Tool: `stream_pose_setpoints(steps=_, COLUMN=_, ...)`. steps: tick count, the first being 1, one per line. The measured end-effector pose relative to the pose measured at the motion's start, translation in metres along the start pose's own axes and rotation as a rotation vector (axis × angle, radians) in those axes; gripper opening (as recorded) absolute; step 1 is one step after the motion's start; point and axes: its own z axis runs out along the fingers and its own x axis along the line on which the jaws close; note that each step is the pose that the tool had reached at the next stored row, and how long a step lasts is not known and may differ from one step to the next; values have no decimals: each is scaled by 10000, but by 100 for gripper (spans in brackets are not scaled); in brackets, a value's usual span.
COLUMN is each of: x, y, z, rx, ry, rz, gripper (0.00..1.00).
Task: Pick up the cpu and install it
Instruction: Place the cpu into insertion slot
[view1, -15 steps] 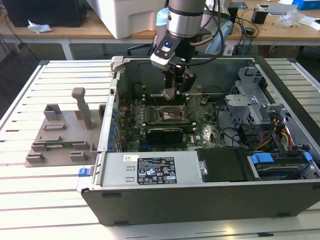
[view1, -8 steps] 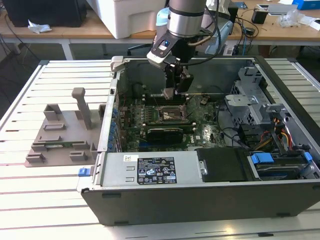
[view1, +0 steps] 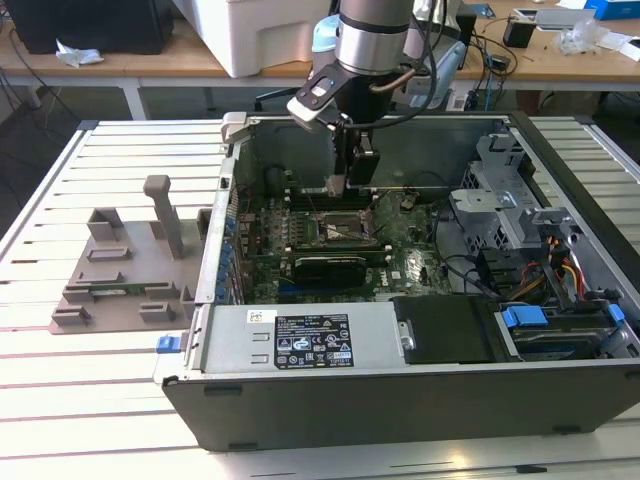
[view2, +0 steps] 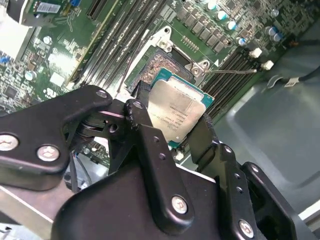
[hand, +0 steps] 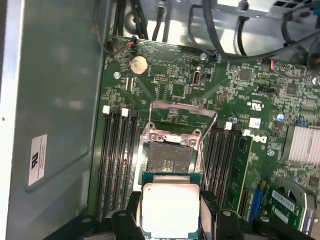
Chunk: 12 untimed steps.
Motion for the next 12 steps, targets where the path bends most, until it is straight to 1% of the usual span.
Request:
stream_pose_setpoints(steps=3, x=0, y=3, z=0, rx=5, ry=17, rz=381, gripper=55)
stream_pose_setpoints(steps=5, x=-1, y=6, z=0, rx=10, ry=33, rz=735, gripper=55)
stream_pose_setpoints(steps=10, x=-1, y=13, z=-1, rx=24, ry=80, rz=1800, gripper=55)
stream_pose_setpoints(steps=12, x=-2, y=14, z=-1, rx=28, ry=89, rz=2022, gripper=55)
